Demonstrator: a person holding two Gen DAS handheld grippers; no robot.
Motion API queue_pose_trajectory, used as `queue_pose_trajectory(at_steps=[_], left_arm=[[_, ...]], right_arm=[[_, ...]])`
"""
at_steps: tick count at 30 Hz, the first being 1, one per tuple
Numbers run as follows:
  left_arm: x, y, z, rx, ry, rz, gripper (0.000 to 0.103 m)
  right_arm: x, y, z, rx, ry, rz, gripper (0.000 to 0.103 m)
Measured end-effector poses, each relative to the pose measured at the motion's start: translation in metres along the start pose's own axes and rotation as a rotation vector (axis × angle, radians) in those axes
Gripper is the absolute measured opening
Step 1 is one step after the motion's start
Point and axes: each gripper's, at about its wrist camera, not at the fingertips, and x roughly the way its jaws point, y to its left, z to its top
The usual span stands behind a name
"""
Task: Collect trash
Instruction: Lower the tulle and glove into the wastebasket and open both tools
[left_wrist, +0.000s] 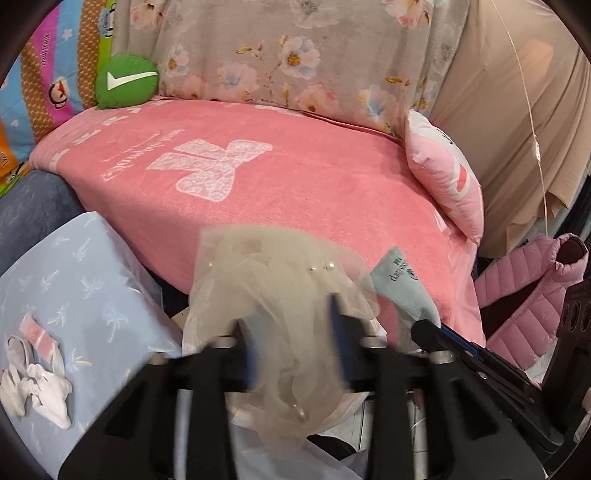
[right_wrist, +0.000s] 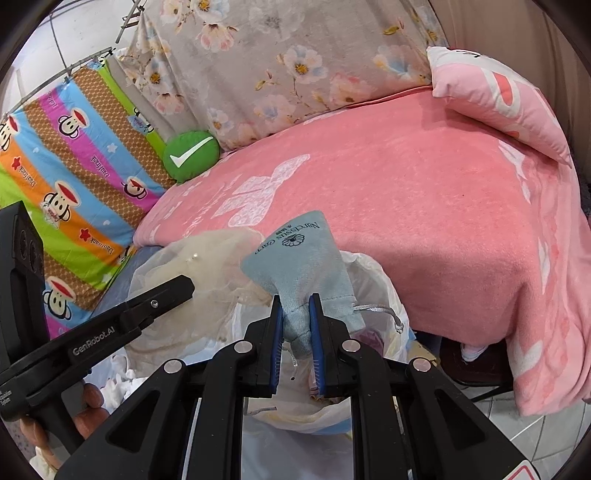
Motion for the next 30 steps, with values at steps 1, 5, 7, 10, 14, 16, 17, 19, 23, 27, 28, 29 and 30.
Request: queue_pose_trajectory(at_steps=[1, 5, 7, 10, 14, 16, 17, 19, 23, 27, 28, 29, 30], left_arm=[[-0.003, 0.002, 0.000, -0.016, -0.017, 0.014, 0.069], [-0.006, 0.008, 0.002, -0.038, -0.024, 0.037, 0.070], [-0.008, 0.011, 0.002, -0.039, -0.026, 0.051, 0.070], [-0.010, 0.017, 0.002, -0.051, -0.026, 0.062, 0.070], [-0.014, 0.023, 0.000, -0.061, -0.032, 0.081, 0.070], [-0.016, 0.026, -0.001, -0.064, -0.037, 0.094, 0.070], [-0.017, 0.028, -0.002, -0.066, -0.039, 0.100, 0.070], [-0.019, 0.032, -0.003, -0.073, -0.041, 0.109, 0.070], [-0.023, 0.040, -0.006, -0.089, -0.044, 0.121, 0.070], [-0.029, 0.047, -0.010, -0.114, -0.049, 0.129, 0.070], [-0.031, 0.049, -0.012, -0.120, -0.052, 0.133, 0.070], [-0.032, 0.051, -0.013, -0.123, -0.053, 0.138, 0.070], [-0.034, 0.053, -0.013, -0.126, -0.053, 0.143, 0.070]], right_arm=[[0.000, 0.001, 0.001, -0.003, -0.003, 0.000, 0.013], [0.002, 0.004, 0.004, -0.010, -0.006, 0.010, 0.013], [0.005, 0.006, 0.005, -0.016, -0.007, 0.013, 0.013], [0.008, 0.011, 0.007, -0.025, -0.006, 0.018, 0.015], [0.011, 0.018, 0.009, -0.038, -0.018, 0.024, 0.029], [0.012, 0.021, 0.010, -0.046, -0.022, 0.028, 0.033], [0.012, 0.023, 0.009, -0.051, -0.021, 0.030, 0.034], [0.013, 0.027, 0.009, -0.058, -0.015, 0.034, 0.034], [0.013, 0.036, 0.005, -0.076, -0.003, 0.039, 0.034], [0.013, 0.044, 0.000, -0.089, 0.008, 0.045, 0.036], [0.012, 0.047, -0.002, -0.095, 0.010, 0.047, 0.036], [0.012, 0.049, -0.002, -0.100, 0.012, 0.049, 0.036], [0.011, 0.051, -0.003, -0.105, 0.014, 0.051, 0.036]])
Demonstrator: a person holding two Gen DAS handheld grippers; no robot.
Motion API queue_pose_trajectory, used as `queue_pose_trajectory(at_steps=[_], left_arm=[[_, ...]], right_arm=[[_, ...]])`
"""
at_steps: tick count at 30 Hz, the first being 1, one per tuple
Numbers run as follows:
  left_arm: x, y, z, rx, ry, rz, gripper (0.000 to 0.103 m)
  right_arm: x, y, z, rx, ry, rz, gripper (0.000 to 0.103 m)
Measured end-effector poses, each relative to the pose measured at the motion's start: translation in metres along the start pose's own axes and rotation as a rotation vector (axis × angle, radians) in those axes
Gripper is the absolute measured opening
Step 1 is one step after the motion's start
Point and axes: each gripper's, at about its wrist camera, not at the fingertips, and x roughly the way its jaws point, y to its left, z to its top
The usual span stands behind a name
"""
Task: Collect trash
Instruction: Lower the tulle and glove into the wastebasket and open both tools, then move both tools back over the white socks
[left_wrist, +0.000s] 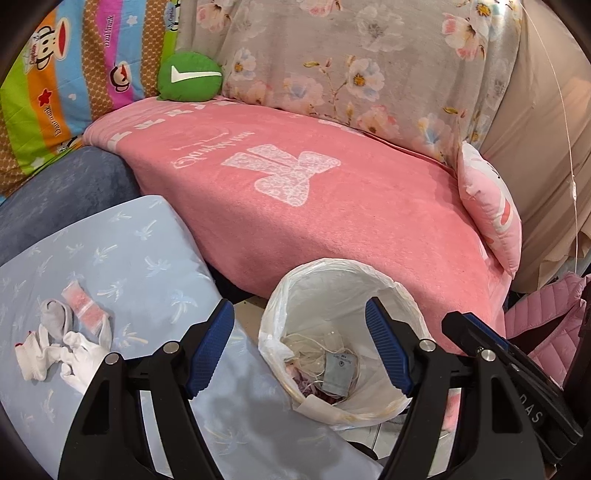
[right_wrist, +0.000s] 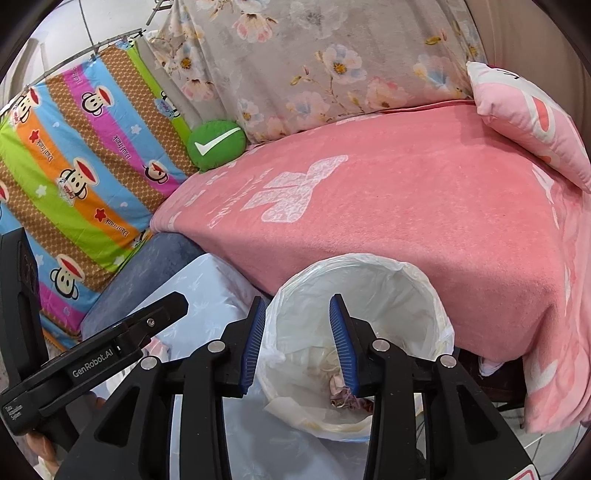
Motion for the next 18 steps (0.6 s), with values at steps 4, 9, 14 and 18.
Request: queue_pose_trajectory(at_steps=[4, 9, 14, 18], left_arm=[[-0.006, 0.009, -0.003, -0.019, -0.002, 0.013, 0.070], [-0.015, 0.023, -0.007, -0.038, -0.010, 0.037, 0.070], [-0.023, 0.039, -0.013, -0.053, -0.017, 0.072, 0.070], [-0.031, 0.057, -0.019, -0.080, -0.021, 0.107, 0.070]], right_arm=[[-0.003, 0.011, -0.003, -0.017, 0.003, 0.009, 0.037], [-0.004, 0.026, -0.008, -0.047, 0.013, 0.021, 0.038], [-0.002, 0.045, -0.013, -0.085, 0.032, 0.033, 0.040], [0.001, 0.062, -0.020, -0.112, 0.050, 0.046, 0.042]])
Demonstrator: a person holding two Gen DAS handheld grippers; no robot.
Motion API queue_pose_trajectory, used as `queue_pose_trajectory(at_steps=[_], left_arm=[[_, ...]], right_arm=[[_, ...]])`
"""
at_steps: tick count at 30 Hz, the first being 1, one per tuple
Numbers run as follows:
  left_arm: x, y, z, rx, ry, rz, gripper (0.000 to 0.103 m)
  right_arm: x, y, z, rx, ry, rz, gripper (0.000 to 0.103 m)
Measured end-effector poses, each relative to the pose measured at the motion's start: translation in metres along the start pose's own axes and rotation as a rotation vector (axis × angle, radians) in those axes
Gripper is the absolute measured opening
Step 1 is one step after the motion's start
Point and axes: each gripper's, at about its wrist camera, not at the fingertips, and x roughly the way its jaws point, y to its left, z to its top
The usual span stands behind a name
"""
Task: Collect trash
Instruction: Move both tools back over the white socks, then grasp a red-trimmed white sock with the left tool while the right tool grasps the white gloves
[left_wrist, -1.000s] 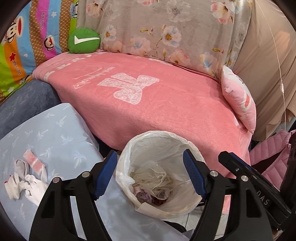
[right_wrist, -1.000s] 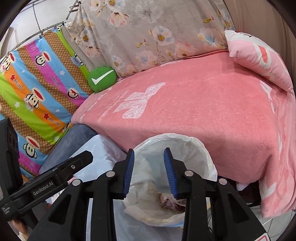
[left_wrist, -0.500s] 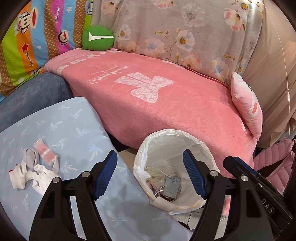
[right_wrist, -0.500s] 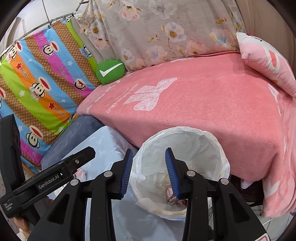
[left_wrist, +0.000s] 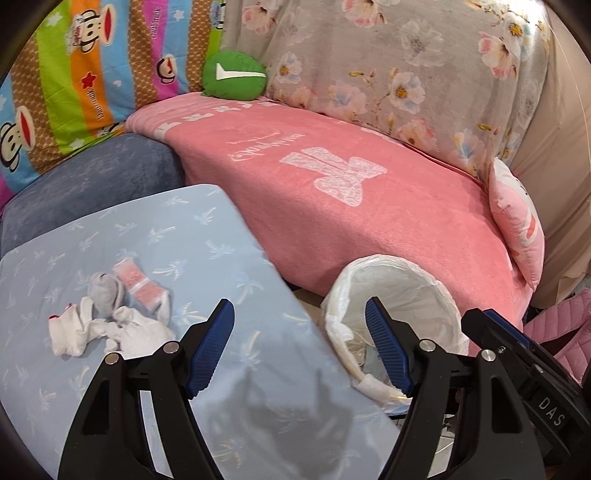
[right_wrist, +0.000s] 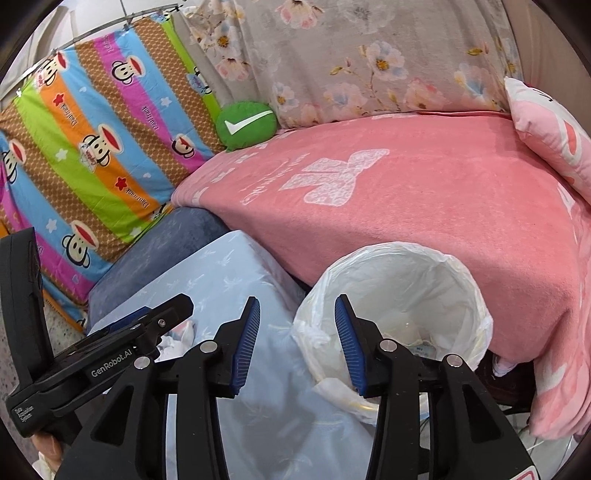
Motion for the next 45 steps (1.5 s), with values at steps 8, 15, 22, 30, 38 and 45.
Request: queue_pose_trajectory(at_steps=[8, 15, 22, 30, 38, 45], left_arm=[[-0.008, 0.047, -0.012, -0.045, -0.002, 0.116, 0.073], [-0.015, 0.102, -0.028, -0.106, 0.002, 0.248, 0.088], [-0.015, 0.161, -0.040, -0.176, 0.037, 0.376, 0.091], [-0.004, 0.216, -0.049, -0.226, 0.077, 0.469, 0.091], [0.017, 0.244, -0.045, -0.265, 0.097, 0.459, 0.091], [0.047, 0.248, -0.043, -0.272, 0.136, 0.436, 0.089]], right_arm=[[0.016, 0.042, -0.013, -0.071, 0.045, 0.028, 0.048], [0.041, 0.087, -0.032, -0.137, 0.101, 0.059, 0.052], [0.077, 0.132, -0.055, -0.196, 0.179, 0.097, 0.052], [0.130, 0.180, -0.080, -0.245, 0.270, 0.121, 0.053], [0.177, 0.205, -0.094, -0.270, 0.327, 0.118, 0.053], [0.206, 0.205, -0.101, -0.267, 0.358, 0.096, 0.053]])
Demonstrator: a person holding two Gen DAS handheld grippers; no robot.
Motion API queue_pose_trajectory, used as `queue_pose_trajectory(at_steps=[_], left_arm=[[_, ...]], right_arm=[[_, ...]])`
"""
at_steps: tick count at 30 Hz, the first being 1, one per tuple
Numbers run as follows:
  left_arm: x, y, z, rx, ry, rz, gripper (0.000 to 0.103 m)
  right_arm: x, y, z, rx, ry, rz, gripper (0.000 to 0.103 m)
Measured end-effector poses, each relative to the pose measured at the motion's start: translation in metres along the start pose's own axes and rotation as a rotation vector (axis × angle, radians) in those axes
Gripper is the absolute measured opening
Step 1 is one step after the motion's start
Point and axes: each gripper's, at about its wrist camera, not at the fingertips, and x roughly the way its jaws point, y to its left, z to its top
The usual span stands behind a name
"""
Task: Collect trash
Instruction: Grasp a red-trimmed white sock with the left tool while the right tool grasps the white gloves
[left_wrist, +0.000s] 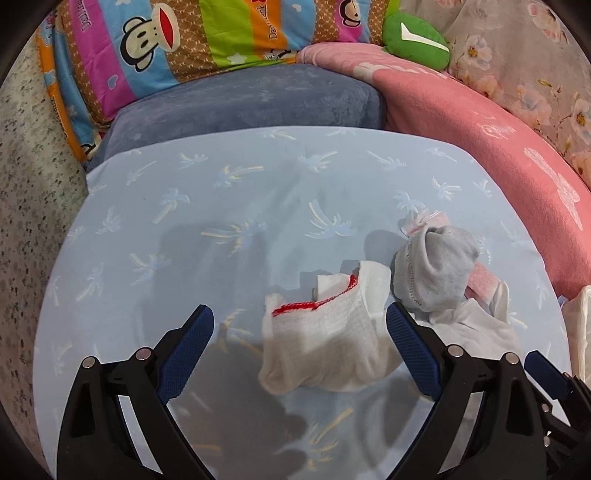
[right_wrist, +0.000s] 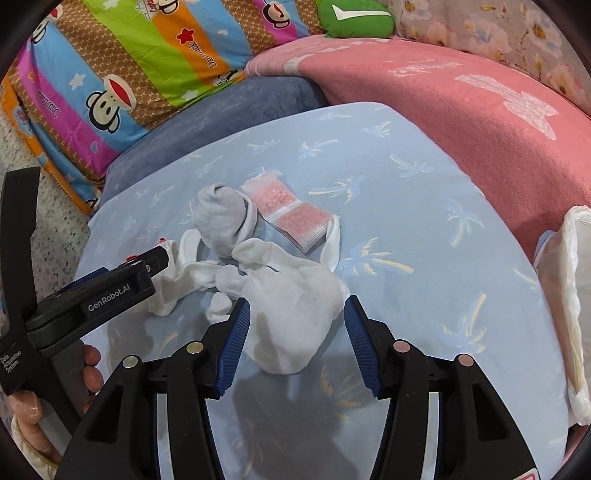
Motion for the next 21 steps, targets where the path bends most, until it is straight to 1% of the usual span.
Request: queue_pose_trajectory(at_steps=[1, 2, 3, 6, 7, 8, 9, 10, 11, 12, 14, 21], left_arm=[[0.003, 0.000, -0.001, -0.003, 0.008, -0.002, 0.083], [0.007, -0.001, -0.002, -0.003, 0.022, -0.018, 0.078], [0.010, -0.001, -0.003, -0.003, 0.039, -0.028, 0.070], [0.016, 0.000, -0.009, -0.019, 0.070, -0.066, 0.049], [0.015, 0.000, -0.011, -0.024, 0.073, -0.075, 0.040], [0.014, 0.000, -0.013, -0.026, 0.073, -0.081, 0.035], [0.012, -0.001, -0.014, -0.026, 0.073, -0.083, 0.027], [0.010, -0.002, -0.015, -0.023, 0.075, -0.086, 0.021], [0.009, -0.003, -0.016, -0.022, 0.077, -0.092, 0.019], [0.006, -0.004, -0.017, -0.022, 0.079, -0.097, 0.016], [0.001, -0.004, -0.018, -0.022, 0.075, -0.101, 0.014], [-0.025, -0.012, -0.020, -0.017, 0.037, -0.123, 0.013]], right_arm=[[0.003, -0.001, 0.000, 0.002, 0.006, -0.001, 0.053], [0.006, -0.001, -0.001, 0.004, 0.014, -0.002, 0.053], [0.010, -0.001, -0.002, 0.005, 0.022, -0.003, 0.053], [0.018, -0.002, -0.007, 0.005, 0.048, 0.008, 0.040], [0.019, -0.002, -0.009, 0.004, 0.054, 0.012, 0.034], [0.020, -0.002, -0.011, 0.002, 0.055, 0.019, 0.029], [0.019, 0.000, -0.013, -0.003, 0.055, 0.024, 0.026], [0.019, 0.001, -0.014, -0.010, 0.056, 0.027, 0.022], [0.018, 0.003, -0.016, -0.017, 0.059, 0.030, 0.016], [0.017, 0.004, -0.017, -0.021, 0.061, 0.034, 0.014], [0.011, 0.006, -0.019, -0.028, 0.056, 0.038, 0.010], [-0.025, 0.004, -0.019, -0.026, -0.006, 0.056, 0.009]])
